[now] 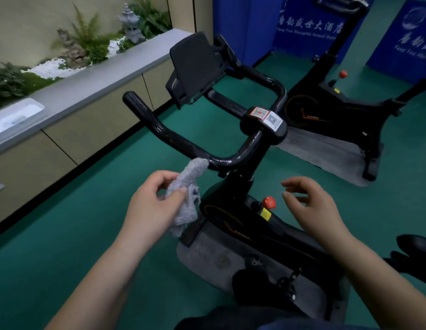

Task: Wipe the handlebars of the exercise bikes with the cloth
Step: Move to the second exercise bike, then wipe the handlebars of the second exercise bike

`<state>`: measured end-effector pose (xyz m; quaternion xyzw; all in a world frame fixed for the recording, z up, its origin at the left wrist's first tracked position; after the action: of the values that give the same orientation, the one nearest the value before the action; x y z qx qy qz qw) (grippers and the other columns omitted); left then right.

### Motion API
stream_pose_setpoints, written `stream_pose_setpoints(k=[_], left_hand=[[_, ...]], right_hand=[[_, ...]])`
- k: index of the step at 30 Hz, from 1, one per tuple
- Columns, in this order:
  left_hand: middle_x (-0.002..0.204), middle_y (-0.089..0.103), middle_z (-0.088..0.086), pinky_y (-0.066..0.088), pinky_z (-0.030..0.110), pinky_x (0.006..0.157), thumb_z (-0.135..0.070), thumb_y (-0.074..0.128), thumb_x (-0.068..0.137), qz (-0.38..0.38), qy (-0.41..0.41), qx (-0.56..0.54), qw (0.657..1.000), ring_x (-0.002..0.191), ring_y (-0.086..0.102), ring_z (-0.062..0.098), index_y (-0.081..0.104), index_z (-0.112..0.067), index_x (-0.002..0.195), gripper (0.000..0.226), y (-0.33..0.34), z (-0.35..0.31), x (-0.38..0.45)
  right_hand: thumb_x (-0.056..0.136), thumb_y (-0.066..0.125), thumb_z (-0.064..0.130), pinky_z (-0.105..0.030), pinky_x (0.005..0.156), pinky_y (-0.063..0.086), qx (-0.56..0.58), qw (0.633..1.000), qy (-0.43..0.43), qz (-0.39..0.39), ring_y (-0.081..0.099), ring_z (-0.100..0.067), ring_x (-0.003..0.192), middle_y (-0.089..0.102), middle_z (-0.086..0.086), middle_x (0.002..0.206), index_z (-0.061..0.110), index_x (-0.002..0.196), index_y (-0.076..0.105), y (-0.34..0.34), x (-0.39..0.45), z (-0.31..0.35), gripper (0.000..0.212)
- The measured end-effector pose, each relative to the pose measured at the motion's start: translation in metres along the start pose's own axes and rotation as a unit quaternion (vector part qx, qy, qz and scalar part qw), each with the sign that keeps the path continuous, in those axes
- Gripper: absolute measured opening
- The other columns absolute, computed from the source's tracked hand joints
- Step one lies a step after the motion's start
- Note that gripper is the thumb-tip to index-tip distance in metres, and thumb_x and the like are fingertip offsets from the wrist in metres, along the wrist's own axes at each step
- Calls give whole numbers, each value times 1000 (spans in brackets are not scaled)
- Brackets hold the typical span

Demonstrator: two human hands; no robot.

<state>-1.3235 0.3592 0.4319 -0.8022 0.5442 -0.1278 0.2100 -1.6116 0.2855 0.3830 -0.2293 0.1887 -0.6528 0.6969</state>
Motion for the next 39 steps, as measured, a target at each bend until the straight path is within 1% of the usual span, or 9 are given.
stream_pose_setpoints(k=[4, 12, 15, 19, 23, 26, 30, 36, 39], left_hand=[[86, 68, -23, 45, 11, 61, -25, 67, 82, -44, 40, 14, 998, 74, 63, -2, 66, -36, 92, 15, 19, -35, 28], [84, 62, -15, 47, 27, 66, -35, 61, 84, -115, 37, 189, 975, 77, 57, 4, 61, -36, 92, 8, 90, -90, 108], [89, 62, -10, 48, 30, 70, -39, 56, 86, -63, -22, 262, 963, 83, 57, 12, 61, -32, 96, 14, 126, -83, 135], [106, 69, -6, 43, 22, 83, -41, 42, 95, 18, -60, 223, 973, 102, 60, 13, 66, -24, 108, 32, 142, -82, 134], [145, 33, -21, 14, 4, 103, -23, 49, 95, 144, -38, 245, 958, 134, 27, -5, 41, -32, 139, 46, 136, -84, 120], [142, 37, -24, 18, 3, 102, -27, 67, 84, 153, -39, 267, 951, 130, 32, -8, 43, -39, 136, 58, 135, -86, 125], [114, 57, -9, 33, 10, 82, -43, 75, 71, 87, -32, 309, 946, 103, 51, 7, 49, -35, 132, 67, 155, -95, 141], [105, 53, 2, 38, 38, 86, -69, 42, 74, -53, -23, 433, 899, 103, 47, 26, 60, -18, 104, 62, 192, -90, 143], [108, 52, 6, 38, 37, 79, -62, 39, 86, 2, -68, 443, 894, 100, 51, 29, 38, -16, 100, 47, 210, -90, 149]], right_hand=[[89, 60, 16, -29, 91, 46, -25, 996, -85, 6, 56, -7, 100, 55, 16, 101, 29, 102, 59, -9, 76, 16, 18], [85, 62, 9, -26, 89, 44, -74, 964, -249, 61, 53, -9, 100, 59, 4, 104, 16, 101, 65, -10, 211, 33, 18], [82, 62, 7, -23, 91, 41, -72, 937, -319, 122, 55, -12, 100, 61, 2, 103, 14, 100, 65, 4, 232, 38, 19], [83, 59, 11, -26, 95, 42, -50, 910, -376, 169, 58, -16, 101, 63, 2, 103, 13, 97, 67, 21, 245, 38, 17], [83, 62, 4, -14, 96, 34, -25, 908, -377, 179, 56, -16, 104, 60, 2, 105, 14, 97, 68, 28, 249, 30, 18], [85, 60, 9, -11, 96, 31, -6, 904, -387, 184, 55, -15, 104, 60, 2, 105, 14, 98, 68, 29, 250, 28, 17], [85, 59, 14, -14, 96, 31, 4, 896, -402, 186, 56, -16, 102, 61, 0, 105, 14, 98, 69, 30, 255, 26, 16], [84, 52, 21, -8, 94, 28, 9, 900, -394, 186, 55, -18, 100, 61, -2, 106, 12, 98, 69, 31, 255, 24, 23], [84, 52, 21, -7, 94, 28, 12, 903, -387, 187, 56, -22, 101, 61, -2, 106, 13, 98, 69, 32, 255, 23, 23]])
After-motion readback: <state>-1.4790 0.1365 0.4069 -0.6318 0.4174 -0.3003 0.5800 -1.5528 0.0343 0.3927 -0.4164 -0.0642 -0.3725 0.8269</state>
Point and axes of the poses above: each hand's wrist, its own x-axis towards the middle knuckle, its own y-axis out of the palm, z = x × y, the point moved 5 cm from there along x, towards the middle knuckle
